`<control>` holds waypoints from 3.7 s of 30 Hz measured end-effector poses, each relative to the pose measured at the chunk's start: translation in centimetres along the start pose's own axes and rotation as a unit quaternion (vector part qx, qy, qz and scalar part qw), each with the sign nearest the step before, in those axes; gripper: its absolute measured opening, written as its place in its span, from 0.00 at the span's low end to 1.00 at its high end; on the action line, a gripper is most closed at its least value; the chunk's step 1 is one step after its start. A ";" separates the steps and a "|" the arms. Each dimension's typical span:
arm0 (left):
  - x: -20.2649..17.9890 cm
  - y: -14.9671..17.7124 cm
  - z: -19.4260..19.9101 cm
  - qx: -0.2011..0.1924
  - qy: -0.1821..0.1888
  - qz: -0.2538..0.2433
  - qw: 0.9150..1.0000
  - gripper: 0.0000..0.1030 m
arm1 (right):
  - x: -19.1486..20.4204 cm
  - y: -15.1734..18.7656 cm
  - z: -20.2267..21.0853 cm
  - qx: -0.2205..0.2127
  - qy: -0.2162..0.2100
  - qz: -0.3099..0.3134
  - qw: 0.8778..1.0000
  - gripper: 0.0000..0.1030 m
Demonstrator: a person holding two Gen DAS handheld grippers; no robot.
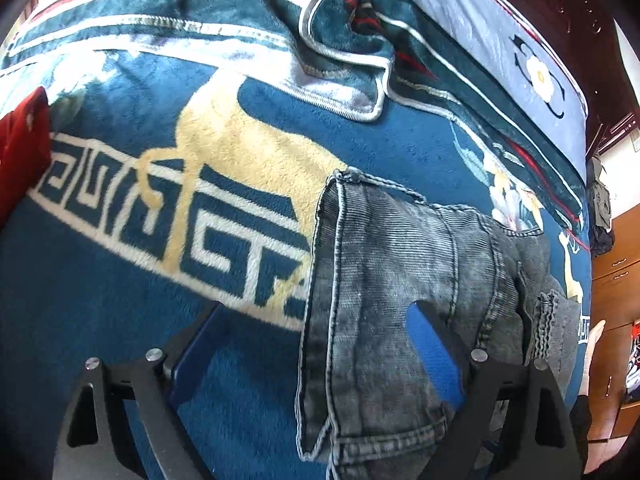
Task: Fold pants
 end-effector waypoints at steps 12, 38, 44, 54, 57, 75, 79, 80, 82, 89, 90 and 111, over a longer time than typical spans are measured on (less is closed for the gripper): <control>0.8 -0.3 -0.9 -0.017 0.048 0.024 0.998 0.80 | 1.0 -0.1 -3.6 0.008 0.111 0.064 0.992 0.63; -0.9 -0.8 -0.1 0.002 0.156 0.083 0.984 0.12 | -2.2 0.6 1.9 -0.051 0.045 -0.043 0.997 0.21; -3.6 -1.1 2.9 -0.038 0.154 0.054 0.986 0.09 | -2.7 1.1 3.9 -0.076 0.045 -0.048 0.995 0.21; -10.3 -0.8 7.0 -0.065 0.157 -0.013 0.985 0.08 | -4.8 3.2 8.2 -0.114 0.036 -0.086 0.989 0.19; -12.8 -0.4 7.8 -0.067 0.160 -0.035 0.984 0.08 | -6.1 4.3 9.5 -0.125 0.023 -0.114 0.985 0.18; -32.3 4.3 6.3 -0.024 0.153 -0.190 0.969 0.08 | -15.8 14.0 14.9 -0.163 -0.028 -0.287 0.944 0.15; -36.2 5.7 3.8 -0.001 0.140 -0.214 0.967 0.08 | -18.4 16.8 14.9 -0.166 -0.050 -0.338 0.925 0.15; -37.1 6.1 3.0 0.006 0.134 -0.220 0.966 0.08 | -19.1 17.6 14.8 -0.165 -0.058 -0.352 0.920 0.15; -38.8 6.8 1.2 0.020 0.117 -0.231 0.966 0.10 | -20.4 19.0 14.3 -0.160 -0.082 -0.384 0.906 0.16; -41.8 8.3 -4.9 0.087 0.085 -0.235 0.964 0.25 | -24.5 22.7 12.3 -0.125 -0.080 -0.492 0.858 0.33; -41.9 8.5 -5.4 0.088 0.085 -0.234 0.964 0.27 | -25.1 23.2 12.1 -0.119 -0.077 -0.507 0.850 0.35; -25.5 10.8 4.5 -0.016 0.074 -0.228 0.971 0.62 | -26.8 23.1 15.6 -0.146 -0.034 -0.477 0.866 0.44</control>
Point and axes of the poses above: each gripper's, at about its wrist camera, not at the fingertips, and z roughly against the way its jaws point, x to its left, y to its underside, the point moved 2 cm from there along -z, roughly the way its jaws point, and after that the axes turned 8 degrees about x, right-handed, at the moved point
